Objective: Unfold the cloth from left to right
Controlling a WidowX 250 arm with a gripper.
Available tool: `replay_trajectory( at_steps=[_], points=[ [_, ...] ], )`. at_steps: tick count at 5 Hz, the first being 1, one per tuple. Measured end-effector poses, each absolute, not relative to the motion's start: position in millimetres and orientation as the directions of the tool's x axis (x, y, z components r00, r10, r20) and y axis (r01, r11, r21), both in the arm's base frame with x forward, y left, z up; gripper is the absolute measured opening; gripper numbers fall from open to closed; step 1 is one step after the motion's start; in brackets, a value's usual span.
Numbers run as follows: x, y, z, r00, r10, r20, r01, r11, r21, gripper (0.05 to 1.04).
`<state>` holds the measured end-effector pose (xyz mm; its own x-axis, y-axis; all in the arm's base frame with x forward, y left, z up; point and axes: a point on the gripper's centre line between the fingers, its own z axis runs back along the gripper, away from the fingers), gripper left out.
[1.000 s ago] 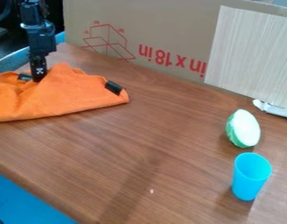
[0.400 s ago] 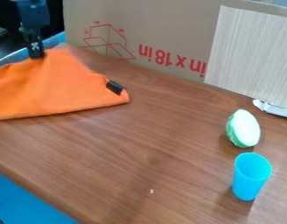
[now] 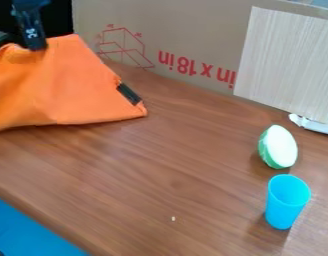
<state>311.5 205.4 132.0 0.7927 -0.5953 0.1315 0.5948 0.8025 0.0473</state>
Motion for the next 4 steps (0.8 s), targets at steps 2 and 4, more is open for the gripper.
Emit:
replay_trajectory(
  at_steps=[2,4],
  points=[
    [259,124,111,0.768,-0.627,0.129,0.612,0.778,0.141,0.05],
    [233,100,48,0.756,-0.646,0.101,0.567,0.724,0.392,0.05]
  ],
)
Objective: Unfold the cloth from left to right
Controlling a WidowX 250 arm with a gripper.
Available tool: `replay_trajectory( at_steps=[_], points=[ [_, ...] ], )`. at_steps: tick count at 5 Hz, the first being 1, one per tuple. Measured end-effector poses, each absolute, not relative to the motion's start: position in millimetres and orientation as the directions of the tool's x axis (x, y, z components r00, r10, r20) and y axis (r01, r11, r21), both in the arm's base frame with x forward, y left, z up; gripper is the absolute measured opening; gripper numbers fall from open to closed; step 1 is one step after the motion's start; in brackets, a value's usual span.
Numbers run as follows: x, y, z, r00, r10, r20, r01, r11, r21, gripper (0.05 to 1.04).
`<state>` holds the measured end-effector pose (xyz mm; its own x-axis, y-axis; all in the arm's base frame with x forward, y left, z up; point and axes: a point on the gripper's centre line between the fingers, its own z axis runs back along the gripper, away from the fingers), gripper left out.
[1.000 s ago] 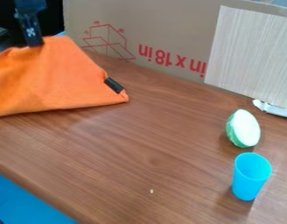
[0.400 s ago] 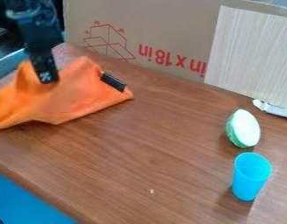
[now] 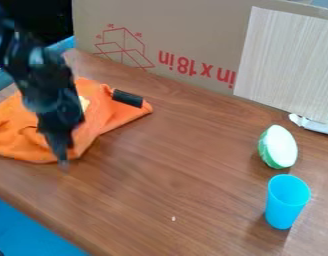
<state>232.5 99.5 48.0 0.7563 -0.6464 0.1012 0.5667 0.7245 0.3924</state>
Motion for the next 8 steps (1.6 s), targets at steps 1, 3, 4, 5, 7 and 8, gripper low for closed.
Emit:
replay_trajectory(
  at_steps=[1,3,4,5,7,8],
  points=[
    [219,96,17,0.717,-0.696,0.038,0.615,0.657,0.435,0.05],
    [191,64,7,0.606,-0.796,0.016,0.719,0.556,0.417,0.05],
    [181,49,29,0.577,-0.814,0.069,0.742,0.558,0.372,0.05],
    [177,37,64,0.593,-0.787,0.168,0.749,0.616,0.242,0.071],
    [209,69,110,0.825,-0.538,0.171,0.556,0.827,-0.082,0.436],
    [213,72,108,0.88,-0.473,0.048,0.474,0.88,-0.03,0.738]
  ],
)
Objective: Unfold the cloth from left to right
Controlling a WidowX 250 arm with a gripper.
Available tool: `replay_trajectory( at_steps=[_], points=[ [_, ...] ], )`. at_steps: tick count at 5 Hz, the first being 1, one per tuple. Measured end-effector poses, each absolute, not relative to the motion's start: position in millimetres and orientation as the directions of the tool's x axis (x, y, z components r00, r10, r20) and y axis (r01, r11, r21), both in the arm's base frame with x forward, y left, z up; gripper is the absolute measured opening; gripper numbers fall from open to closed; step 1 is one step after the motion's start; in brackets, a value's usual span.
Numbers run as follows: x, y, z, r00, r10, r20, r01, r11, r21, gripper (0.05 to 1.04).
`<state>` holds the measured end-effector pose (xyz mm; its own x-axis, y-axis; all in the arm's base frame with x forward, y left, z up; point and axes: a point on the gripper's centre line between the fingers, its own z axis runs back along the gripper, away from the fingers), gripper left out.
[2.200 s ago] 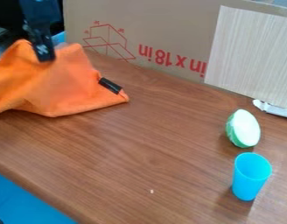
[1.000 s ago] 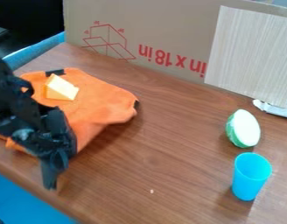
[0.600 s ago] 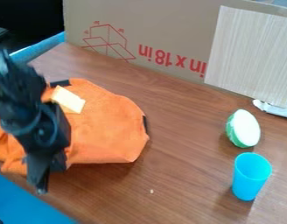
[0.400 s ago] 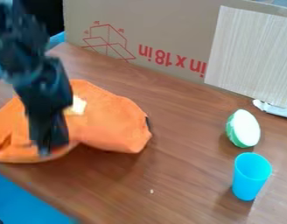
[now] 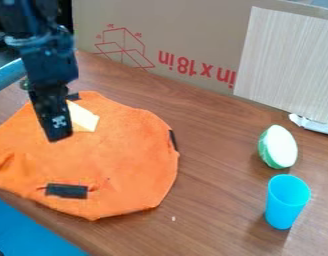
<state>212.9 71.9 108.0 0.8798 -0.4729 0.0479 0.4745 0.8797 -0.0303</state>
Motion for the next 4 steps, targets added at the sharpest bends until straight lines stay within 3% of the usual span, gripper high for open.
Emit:
replay_trajectory(
  at_steps=[1,4],
  points=[
    [214.2,77.0,105.7,0.905,-0.425,-0.03,0.424,0.905,-0.03,0.982],
    [213.9,77.0,105.8,0.906,-0.422,-0.034,0.421,0.907,-0.029,1.001]
  ],
)
